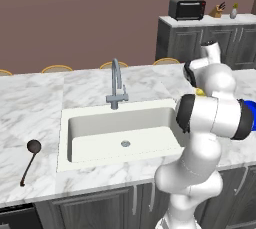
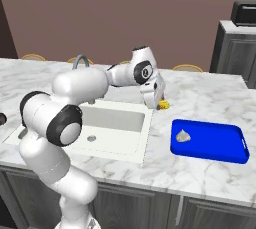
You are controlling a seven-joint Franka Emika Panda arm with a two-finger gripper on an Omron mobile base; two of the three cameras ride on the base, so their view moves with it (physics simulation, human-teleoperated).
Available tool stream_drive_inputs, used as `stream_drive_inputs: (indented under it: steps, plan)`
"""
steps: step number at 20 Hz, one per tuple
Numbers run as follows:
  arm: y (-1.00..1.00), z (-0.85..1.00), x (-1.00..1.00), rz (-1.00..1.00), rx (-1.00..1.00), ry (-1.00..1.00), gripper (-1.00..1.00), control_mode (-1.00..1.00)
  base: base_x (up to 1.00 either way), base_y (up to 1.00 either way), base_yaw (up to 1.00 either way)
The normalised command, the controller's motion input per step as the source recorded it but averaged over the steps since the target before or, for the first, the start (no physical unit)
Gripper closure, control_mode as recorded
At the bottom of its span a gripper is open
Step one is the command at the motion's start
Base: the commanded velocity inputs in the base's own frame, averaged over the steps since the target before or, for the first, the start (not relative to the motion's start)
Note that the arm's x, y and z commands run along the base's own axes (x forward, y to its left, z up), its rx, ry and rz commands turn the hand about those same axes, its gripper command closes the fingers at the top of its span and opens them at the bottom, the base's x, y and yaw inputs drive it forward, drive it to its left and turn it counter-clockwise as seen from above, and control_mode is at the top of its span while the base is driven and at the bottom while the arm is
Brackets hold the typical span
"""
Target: Pick up all produce items and place them in the sink. Turn on the sink faucet to wash them. Then turn the sink off and put them in the tray.
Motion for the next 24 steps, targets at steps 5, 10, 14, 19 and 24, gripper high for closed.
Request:
stream_drive_inputs:
  steps: [5, 10, 14, 19, 24]
  plan:
    - [-0.81, -0.17, -0.24, -0.05, 0.02, 0.09, 1.00, -1.00, 0.00, 0.00, 0.00]
    - [-0.61, -0.27, -0.04, -0.01, 0.13, -0.02, 1.00, -1.00, 0.00, 0.00, 0.00]
    - [-0.60, -0.34, 0.00, 0.00, 0.17, -0.01, 1.00, -1.00, 0.00, 0.00, 0.00]
    - [-0.55, -0.29, 0.00, -0.01, 0.14, 0.00, 1.00, -1.00, 0.00, 0.00, 0.00]
    - [-0.39, -0.42, 0.01, -0.01, 0.13, 0.00, 1.00, -1.00, 0.00, 0.00, 0.00]
